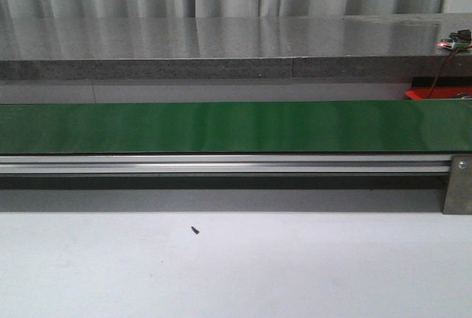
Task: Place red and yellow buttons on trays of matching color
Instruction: 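Move the left gripper down and grasp a third yellow button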
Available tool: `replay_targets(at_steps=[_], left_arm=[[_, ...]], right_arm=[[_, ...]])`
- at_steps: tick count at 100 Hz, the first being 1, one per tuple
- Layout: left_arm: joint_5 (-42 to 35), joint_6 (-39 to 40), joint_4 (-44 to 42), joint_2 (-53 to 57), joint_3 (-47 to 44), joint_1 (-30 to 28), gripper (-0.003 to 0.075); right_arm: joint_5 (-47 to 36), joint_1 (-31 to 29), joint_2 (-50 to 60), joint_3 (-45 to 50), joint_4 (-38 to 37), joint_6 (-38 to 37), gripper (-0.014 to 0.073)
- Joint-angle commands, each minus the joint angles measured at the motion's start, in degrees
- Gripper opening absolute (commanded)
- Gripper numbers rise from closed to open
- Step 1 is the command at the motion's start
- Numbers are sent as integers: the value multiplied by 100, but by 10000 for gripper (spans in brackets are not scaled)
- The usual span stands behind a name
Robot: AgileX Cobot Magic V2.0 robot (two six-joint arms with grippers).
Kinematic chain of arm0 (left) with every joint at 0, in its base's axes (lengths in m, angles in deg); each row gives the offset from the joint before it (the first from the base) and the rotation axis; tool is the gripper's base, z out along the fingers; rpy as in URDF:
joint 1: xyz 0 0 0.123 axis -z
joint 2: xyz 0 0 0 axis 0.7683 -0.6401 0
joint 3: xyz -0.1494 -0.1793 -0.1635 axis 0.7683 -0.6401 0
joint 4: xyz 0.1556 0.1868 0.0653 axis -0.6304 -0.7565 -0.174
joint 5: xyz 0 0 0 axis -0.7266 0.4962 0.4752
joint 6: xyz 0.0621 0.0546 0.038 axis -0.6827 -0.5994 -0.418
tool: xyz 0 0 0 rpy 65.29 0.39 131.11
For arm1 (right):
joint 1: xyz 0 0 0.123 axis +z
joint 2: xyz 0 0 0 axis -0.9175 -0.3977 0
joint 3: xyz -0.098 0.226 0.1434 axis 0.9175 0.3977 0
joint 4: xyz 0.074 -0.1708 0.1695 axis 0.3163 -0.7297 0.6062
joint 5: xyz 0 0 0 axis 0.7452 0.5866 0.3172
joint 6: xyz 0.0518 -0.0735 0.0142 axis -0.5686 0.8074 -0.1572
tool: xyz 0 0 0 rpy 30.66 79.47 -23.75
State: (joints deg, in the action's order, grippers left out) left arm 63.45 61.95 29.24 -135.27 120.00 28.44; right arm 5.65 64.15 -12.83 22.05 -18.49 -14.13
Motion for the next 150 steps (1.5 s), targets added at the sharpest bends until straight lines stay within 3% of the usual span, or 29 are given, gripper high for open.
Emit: replay_targets(at_steps=[1,23,56,72,123,150], left_arm=[[60,172,40,-230,628,-54,640],[611,673,128,-1360,1899,-221,584],[811,1185,723,-2616,3155,-384,582],[763,1197,1098,-3102,3446,-384,582],[-92,1516,865,-3516,3579,-497,577],[55,1516,877,-3753,3579,-510,575]], right_arm=[[-355,15,7,-143,1,3,-59],[-355,15,7,-143,1,3,-59],[-355,15,7,-143,1,3,-59],[-355,15,7,-143,1,3,-59],[-355,15,7,-143,1,3,-59],[-355,15,7,-143,1,3,-59]])
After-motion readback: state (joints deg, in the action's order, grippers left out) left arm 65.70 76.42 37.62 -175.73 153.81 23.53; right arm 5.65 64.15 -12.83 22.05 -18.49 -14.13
